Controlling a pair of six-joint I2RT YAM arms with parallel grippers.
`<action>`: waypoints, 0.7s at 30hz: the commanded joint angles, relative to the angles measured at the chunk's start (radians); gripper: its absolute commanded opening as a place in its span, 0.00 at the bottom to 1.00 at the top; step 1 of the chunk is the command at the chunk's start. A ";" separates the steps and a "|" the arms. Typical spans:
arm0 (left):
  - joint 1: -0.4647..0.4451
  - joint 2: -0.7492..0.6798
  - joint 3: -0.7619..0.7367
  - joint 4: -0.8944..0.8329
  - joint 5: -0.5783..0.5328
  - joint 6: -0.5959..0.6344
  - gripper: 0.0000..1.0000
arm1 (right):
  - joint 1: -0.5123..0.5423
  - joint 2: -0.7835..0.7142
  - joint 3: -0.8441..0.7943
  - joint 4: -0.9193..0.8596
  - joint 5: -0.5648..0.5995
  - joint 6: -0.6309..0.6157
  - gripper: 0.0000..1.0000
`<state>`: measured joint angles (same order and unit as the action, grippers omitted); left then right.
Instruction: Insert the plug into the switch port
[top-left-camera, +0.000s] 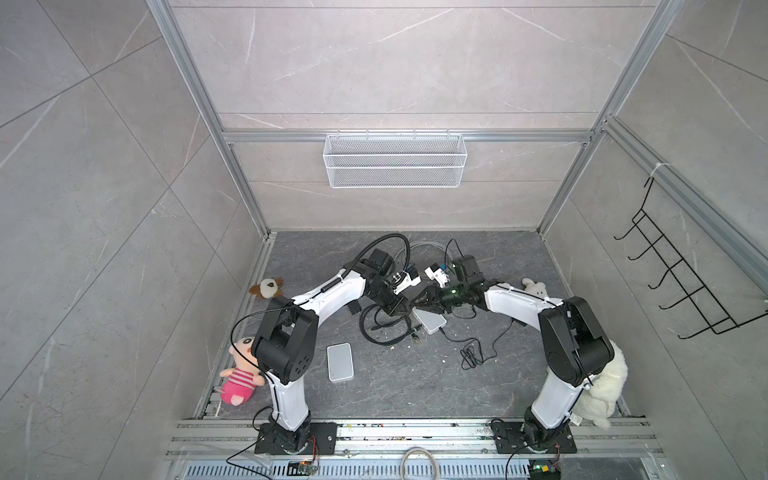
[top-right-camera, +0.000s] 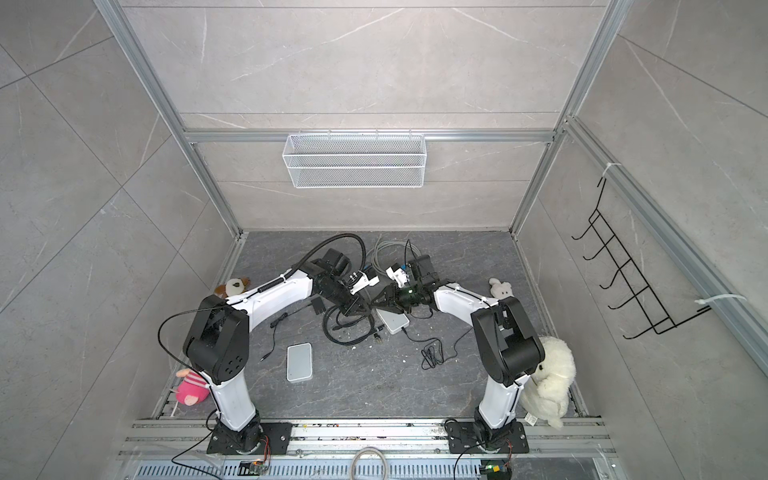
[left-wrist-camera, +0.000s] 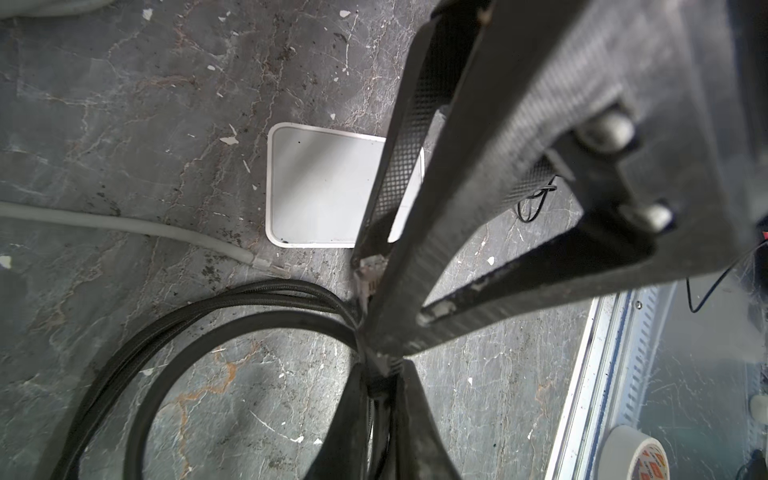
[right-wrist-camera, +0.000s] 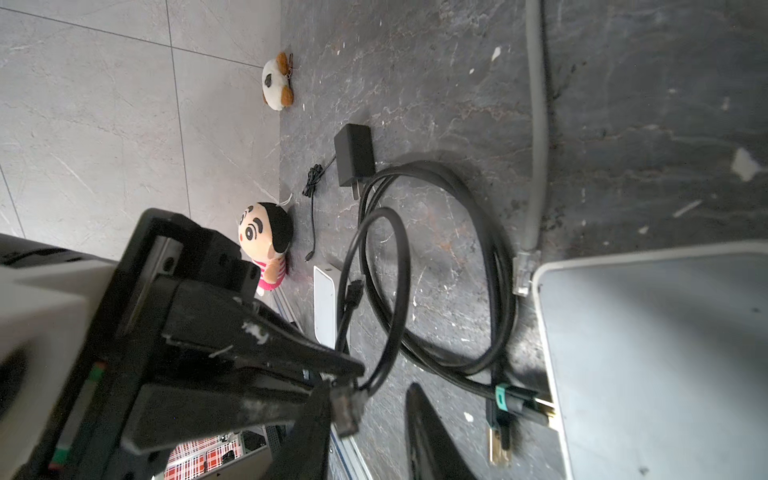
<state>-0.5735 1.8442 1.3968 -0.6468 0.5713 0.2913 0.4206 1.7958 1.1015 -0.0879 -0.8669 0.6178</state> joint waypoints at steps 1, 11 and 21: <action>0.004 -0.036 0.035 -0.027 0.052 0.041 0.02 | 0.026 0.027 0.031 0.045 0.020 0.020 0.33; 0.019 -0.037 0.026 0.001 -0.013 -0.003 0.08 | 0.038 0.013 0.034 -0.010 0.031 -0.036 0.05; 0.025 -0.120 -0.079 0.136 -0.017 -0.099 0.40 | 0.020 0.007 0.061 -0.093 0.079 0.099 0.06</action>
<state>-0.5468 1.7950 1.3415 -0.5793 0.5495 0.2344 0.4419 1.8141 1.1324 -0.1272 -0.8177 0.6563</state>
